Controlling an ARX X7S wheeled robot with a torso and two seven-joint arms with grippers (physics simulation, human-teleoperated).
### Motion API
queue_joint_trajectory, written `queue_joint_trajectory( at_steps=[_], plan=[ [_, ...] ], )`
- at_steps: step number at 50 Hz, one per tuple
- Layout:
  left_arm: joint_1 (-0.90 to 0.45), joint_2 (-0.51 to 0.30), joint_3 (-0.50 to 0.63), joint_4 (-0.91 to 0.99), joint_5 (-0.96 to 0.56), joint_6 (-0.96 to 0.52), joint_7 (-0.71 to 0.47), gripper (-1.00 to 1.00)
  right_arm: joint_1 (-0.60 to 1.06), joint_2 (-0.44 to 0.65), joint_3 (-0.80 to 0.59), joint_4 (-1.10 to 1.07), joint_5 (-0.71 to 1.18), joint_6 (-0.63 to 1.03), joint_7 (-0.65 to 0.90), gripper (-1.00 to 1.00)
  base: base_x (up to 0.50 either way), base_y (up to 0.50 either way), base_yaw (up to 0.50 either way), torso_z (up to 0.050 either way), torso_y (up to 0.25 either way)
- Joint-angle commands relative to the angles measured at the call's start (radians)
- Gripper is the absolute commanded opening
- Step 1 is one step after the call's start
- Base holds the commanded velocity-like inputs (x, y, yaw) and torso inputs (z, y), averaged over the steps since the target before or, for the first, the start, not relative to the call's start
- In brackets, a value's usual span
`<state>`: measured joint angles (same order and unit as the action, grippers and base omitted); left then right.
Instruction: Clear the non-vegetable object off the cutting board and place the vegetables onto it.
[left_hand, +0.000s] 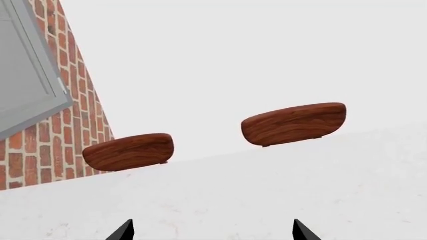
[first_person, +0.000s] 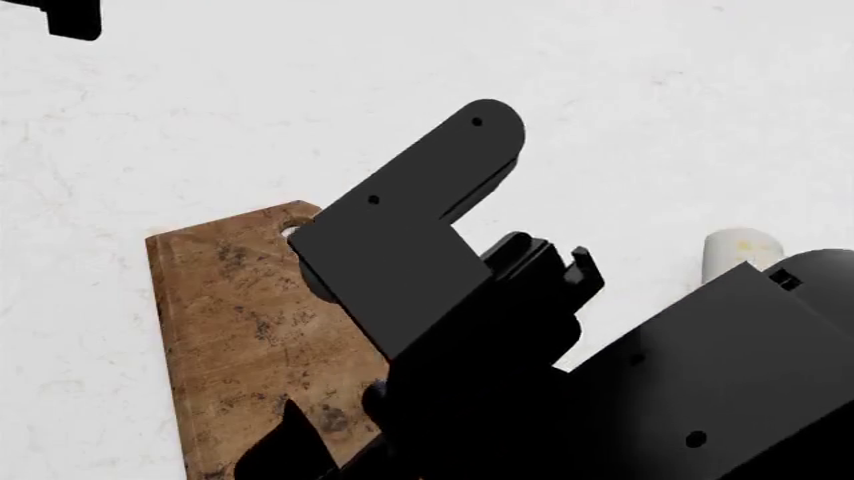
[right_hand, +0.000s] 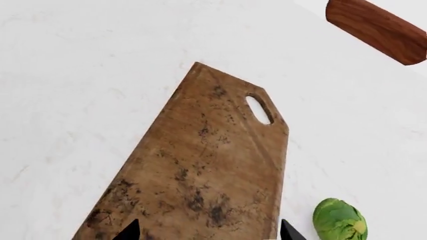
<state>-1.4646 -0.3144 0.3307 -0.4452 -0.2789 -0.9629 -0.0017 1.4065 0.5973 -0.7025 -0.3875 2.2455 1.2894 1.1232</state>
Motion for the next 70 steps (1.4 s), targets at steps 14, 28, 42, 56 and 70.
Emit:
queue_joint_trajectory(
  at_steps=[14,28,42,56,70],
  plan=[
    [0.009,0.012,-0.025,0.025,0.006,-0.005,0.019,1.00,0.057,-0.157,-0.100,-0.099,0.109,-0.102,0.049,1.00,0.00,0.00,0.00,0.000,0.000],
    [0.008,0.008,-0.027,0.026,0.003,-0.006,0.016,1.00,0.041,-0.219,-0.123,-0.113,0.162,-0.180,0.036,1.00,0.00,0.00,0.00,0.000,0.000],
    [0.009,0.007,-0.021,0.033,0.002,-0.007,0.013,1.00,-0.027,-0.253,-0.137,-0.102,0.134,-0.230,0.017,1.00,0.00,0.00,0.00,0.000,0.000],
    [0.028,-0.004,-0.029,0.047,-0.005,-0.008,0.008,1.00,-0.082,-0.323,-0.173,-0.089,0.099,-0.282,0.011,1.00,0.00,0.00,0.00,0.000,0.000],
    [0.032,-0.013,-0.040,0.062,-0.013,-0.017,0.002,1.00,-0.109,-0.353,-0.222,-0.116,0.111,-0.308,0.023,1.00,0.00,0.00,0.00,0.000,0.000]
  ],
)
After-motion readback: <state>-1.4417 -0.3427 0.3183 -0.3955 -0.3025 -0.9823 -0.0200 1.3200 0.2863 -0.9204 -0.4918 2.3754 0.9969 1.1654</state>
